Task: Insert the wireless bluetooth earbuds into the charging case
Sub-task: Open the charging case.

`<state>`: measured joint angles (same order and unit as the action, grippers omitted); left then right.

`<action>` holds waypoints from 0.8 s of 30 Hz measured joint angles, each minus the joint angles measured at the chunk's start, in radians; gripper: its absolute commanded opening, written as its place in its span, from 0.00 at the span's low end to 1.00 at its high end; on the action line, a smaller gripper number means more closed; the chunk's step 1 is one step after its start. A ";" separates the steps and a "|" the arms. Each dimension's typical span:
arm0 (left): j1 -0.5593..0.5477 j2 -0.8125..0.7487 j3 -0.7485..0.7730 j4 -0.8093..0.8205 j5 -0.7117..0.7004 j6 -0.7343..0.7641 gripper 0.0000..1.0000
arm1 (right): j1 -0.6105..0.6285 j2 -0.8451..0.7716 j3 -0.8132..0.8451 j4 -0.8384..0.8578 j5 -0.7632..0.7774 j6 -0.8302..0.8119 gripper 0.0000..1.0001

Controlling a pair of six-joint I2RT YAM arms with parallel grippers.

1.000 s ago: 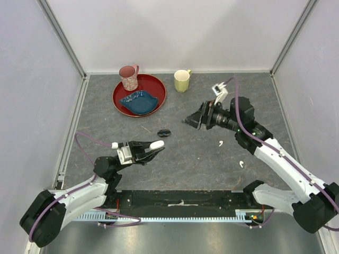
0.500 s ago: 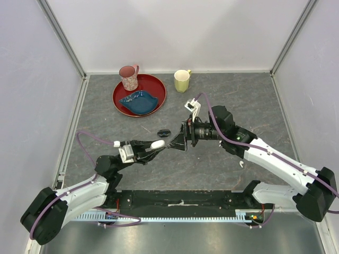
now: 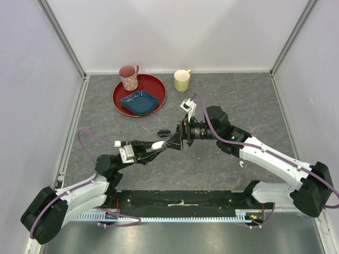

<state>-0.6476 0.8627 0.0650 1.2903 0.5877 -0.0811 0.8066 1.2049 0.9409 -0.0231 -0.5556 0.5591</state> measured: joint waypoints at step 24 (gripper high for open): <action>-0.005 -0.002 0.003 0.000 0.005 0.000 0.02 | 0.040 0.037 0.013 -0.030 0.046 -0.034 0.90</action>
<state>-0.6521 0.8612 0.0685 1.2903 0.5926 -0.0814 0.8471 1.2419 0.9539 -0.0532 -0.5098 0.5251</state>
